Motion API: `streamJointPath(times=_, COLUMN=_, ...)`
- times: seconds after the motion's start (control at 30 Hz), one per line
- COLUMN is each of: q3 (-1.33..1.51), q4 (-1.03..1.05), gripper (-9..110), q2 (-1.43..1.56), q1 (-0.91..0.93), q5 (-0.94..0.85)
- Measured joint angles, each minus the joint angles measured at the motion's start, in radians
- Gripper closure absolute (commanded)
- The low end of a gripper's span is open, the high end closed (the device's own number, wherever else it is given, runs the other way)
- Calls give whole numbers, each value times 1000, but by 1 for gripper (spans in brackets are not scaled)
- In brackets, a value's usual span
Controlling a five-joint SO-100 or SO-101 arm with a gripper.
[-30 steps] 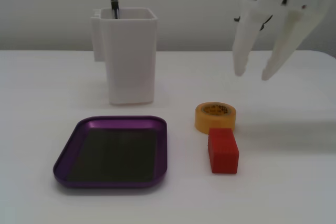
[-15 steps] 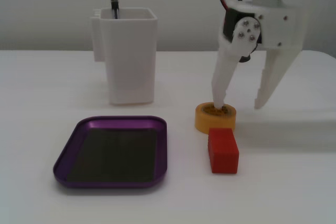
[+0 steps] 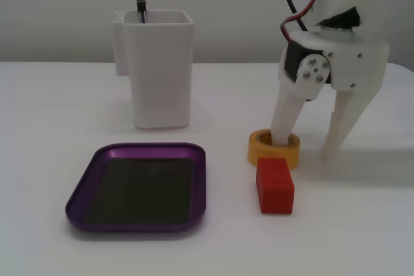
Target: Grab up the yellow tape and put it in the box.
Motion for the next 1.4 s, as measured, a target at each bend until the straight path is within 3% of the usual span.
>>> streamJointPath(times=0.13, q3=2, q4=-5, gripper=103, q2=0, q1=0, q5=6)
streamJointPath(times=0.47, q3=-130, q4=176, gripper=102, q2=126, q1=-17, q5=5)
streamJointPath(times=0.83, q3=-383, q4=250, gripper=102, q2=337, q1=-265, q5=6)
streamJointPath(times=1.2, q3=-488, q4=75, gripper=102, q2=-29, q1=-310, q5=6)
streamJointPath(times=1.4, q3=-667, q4=60, gripper=102, q2=-273, q1=-186, q5=6)
